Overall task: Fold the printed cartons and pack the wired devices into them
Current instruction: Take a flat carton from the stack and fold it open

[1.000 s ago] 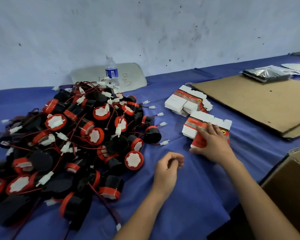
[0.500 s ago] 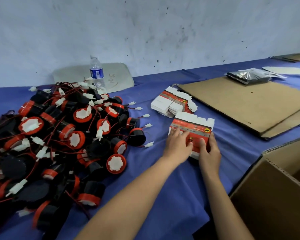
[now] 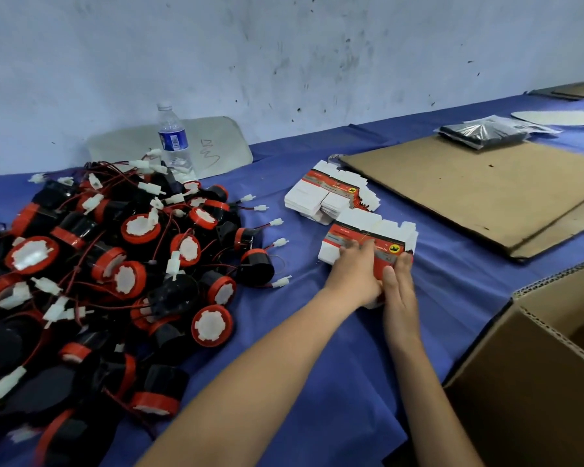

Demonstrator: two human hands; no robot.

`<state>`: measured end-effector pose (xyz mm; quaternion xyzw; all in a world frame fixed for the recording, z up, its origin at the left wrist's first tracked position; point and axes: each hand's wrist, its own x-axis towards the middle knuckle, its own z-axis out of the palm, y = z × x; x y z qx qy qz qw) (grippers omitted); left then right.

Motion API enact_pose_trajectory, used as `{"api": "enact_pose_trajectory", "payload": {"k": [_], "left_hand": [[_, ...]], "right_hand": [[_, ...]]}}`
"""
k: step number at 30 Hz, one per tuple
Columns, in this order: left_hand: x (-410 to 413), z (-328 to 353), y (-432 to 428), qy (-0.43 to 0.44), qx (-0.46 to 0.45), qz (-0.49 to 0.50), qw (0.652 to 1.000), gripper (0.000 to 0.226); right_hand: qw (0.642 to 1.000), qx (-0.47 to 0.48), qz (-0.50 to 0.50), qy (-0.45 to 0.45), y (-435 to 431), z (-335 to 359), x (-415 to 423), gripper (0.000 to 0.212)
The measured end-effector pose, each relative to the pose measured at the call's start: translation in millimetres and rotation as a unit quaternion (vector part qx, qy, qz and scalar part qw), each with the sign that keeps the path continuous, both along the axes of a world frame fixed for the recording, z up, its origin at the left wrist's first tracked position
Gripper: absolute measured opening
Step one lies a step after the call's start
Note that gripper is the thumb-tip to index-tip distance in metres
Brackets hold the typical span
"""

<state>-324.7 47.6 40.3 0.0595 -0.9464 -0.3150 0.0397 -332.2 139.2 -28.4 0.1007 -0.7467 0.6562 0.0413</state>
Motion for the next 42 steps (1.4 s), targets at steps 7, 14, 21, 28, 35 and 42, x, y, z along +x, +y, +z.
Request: {"api": "enact_pose_trajectory", "payload": {"k": [7, 14, 21, 28, 35, 42], "left_hand": [[-2, 3, -10, 0.014, 0.042, -0.016, 0.999, 0.042], [-1, -1, -18, 0.031, 0.092, 0.008, 0.995, 0.031], [-5, -8, -24, 0.070, 0.084, 0.014, 0.994, 0.022], [-29, 0, -22, 0.084, -0.061, 0.027, 0.994, 0.033], [-26, -6, -40, 0.059, 0.173, 0.010, 0.983, 0.023], [-20, -29, -43, 0.067, 0.094, 0.000, 0.993, 0.017]], "right_hand": [[0.999, 0.025, 0.018, 0.010, -1, 4, 2, 0.079], [0.996, -0.082, -0.007, 0.024, 2, 4, 2, 0.039], [0.993, -0.045, -0.075, -0.076, -3, 33, -33, 0.023], [0.999, 0.026, -0.022, -0.039, 4, 20, -22, 0.013], [0.987, 0.027, -0.142, -0.065, 1, 26, -33, 0.018], [0.961, 0.004, -0.254, -0.106, 6, 53, -58, 0.025]]}}
